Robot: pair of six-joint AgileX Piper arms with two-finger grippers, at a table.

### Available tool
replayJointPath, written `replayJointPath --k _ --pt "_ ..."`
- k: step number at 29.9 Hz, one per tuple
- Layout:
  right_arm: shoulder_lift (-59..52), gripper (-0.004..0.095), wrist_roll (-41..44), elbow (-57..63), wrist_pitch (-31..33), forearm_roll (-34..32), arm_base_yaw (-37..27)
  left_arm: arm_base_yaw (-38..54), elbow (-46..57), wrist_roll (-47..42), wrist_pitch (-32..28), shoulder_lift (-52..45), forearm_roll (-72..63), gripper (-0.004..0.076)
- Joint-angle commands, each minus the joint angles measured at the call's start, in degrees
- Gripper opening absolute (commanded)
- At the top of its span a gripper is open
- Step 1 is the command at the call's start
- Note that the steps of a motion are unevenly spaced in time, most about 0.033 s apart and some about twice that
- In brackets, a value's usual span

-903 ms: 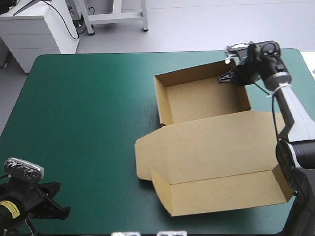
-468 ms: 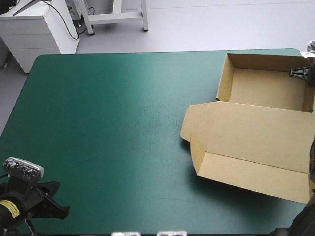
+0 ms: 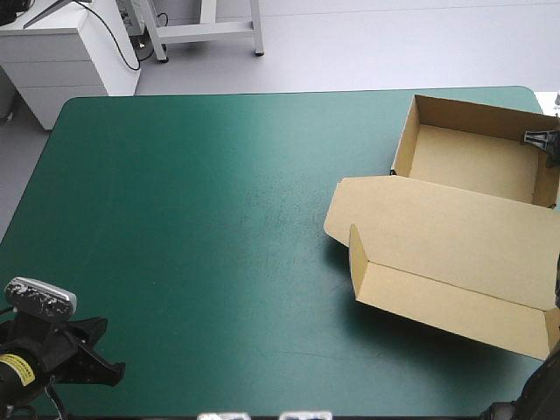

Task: Fold the box

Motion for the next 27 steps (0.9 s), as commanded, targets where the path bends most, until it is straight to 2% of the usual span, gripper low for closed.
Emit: replayJointPath --k 1,3,7,9,10,17,27 --pt "-2.8 0.0057 1.1 -2.0 -2.1 -1.8 -0.8 -0.2 -1.2 -0.4 -3.2 0.5 -0.3 -0.0008" --pt "-2.8 0.0188 1.1 -2.0 -1.7 -2.4 -0.8 -0.2 -1.2 -0.4 -3.2 0.5 -0.3 -0.0008" --pt "-2.8 0.0602 1.1 -2.0 -1.7 -2.1 -0.8 -0.2 -1.2 -0.4 -3.2 0.5 -0.3 -0.0008" --pt "-2.8 0.0751 2.6 -2.0 -2.1 -2.6 -0.8 -0.2 -1.2 -0.5 -3.2 0.5 -0.3 -0.0008" --pt "-2.9 0.0791 3.3 -2.1 -2.1 -3.0 -0.8 -0.2 -1.2 -0.5 -3.2 0.5 -0.3 -0.0008" --pt "-6.0 0.0753 3.7 -4.2 -2.1 -3.1 -0.8 -0.2 -1.2 -0.5 -3.2 0.5 0.0 -0.0008" --pt "-13.1 0.0714 0.6 -7.4 3.4 5.7 -0.8 -0.2 -1.2 -0.5 -3.2 0.5 0.0 -0.0008"
